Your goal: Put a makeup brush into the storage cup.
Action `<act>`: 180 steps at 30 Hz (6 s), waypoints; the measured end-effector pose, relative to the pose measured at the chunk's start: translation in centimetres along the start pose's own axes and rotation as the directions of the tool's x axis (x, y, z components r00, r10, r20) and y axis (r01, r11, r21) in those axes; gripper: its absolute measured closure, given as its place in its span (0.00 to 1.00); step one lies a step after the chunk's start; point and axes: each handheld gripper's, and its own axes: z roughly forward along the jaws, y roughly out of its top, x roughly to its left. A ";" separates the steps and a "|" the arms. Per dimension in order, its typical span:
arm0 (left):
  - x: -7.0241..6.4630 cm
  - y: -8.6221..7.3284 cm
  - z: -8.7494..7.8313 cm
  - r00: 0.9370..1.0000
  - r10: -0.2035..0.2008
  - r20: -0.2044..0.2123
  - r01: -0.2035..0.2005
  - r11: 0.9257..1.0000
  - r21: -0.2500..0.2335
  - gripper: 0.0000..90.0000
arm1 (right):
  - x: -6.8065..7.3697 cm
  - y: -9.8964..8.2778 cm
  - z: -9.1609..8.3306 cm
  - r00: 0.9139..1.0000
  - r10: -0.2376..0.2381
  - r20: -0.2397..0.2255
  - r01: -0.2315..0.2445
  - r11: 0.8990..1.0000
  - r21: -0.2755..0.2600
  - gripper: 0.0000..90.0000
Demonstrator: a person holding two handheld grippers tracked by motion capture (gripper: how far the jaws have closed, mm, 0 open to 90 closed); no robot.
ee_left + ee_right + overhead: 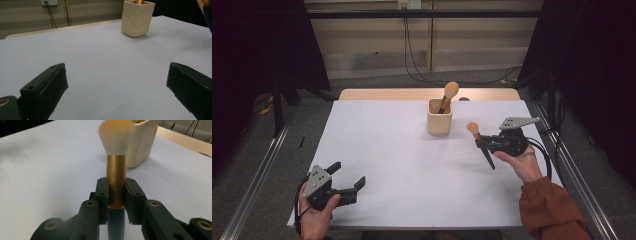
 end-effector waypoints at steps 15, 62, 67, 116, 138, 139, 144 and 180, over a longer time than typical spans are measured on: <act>0.1 0.0 0.0 1.000 -0.011 0.000 0.011 1.000 -0.014 0.04 | 0.1 -1.1 0.1 0.996 0.083 -0.019 -0.085 0.971 -0.222 0.83; 0.0 -0.2 0.0 1.000 -0.020 0.001 0.020 0.998 -0.056 0.04 | -0.5 8.2 2.0 1.000 0.011 -0.014 -0.016 0.906 -0.423 0.83; 0.0 -0.1 0.1 1.000 -0.021 0.003 0.021 0.998 -0.058 0.04 | -0.7 9.2 2.1 1.000 0.009 -0.001 -0.008 0.903 -0.430 0.83; 0.3 -0.2 0.0 1.000 -0.016 0.006 0.016 0.998 -0.055 0.04 | -2.5 13.4 9.9 0.999 0.041 0.026 -0.026 0.902 -0.430 0.83; 0.2 -0.3 0.1 1.000 -0.002 0.011 0.002 0.999 -0.041 0.04 | -3.2 10.8 12.4 0.999 0.037 0.021 -0.027 0.934 -0.357 0.83; 0.2 -0.3 0.1 1.000 -0.004 0.012 0.004 0.999 -0.042 0.04 | -3.2 10.6 12.4 0.999 0.044 0.022 -0.033 0.933 -0.358 0.83; 0.2 -0.3 0.1 1.000 -0.004 0.008 0.005 0.999 -0.041 0.04 | -3.4 10.1 12.5 0.999 0.043 0.025 -0.032 0.938 -0.345 0.83; 0.6 -0.2 0.0 1.000 -0.022 -0.015 0.021 0.998 -0.054 0.04 | -2.4 6.6 13.5 0.999 0.052 0.017 -0.045 0.960 -0.276 0.82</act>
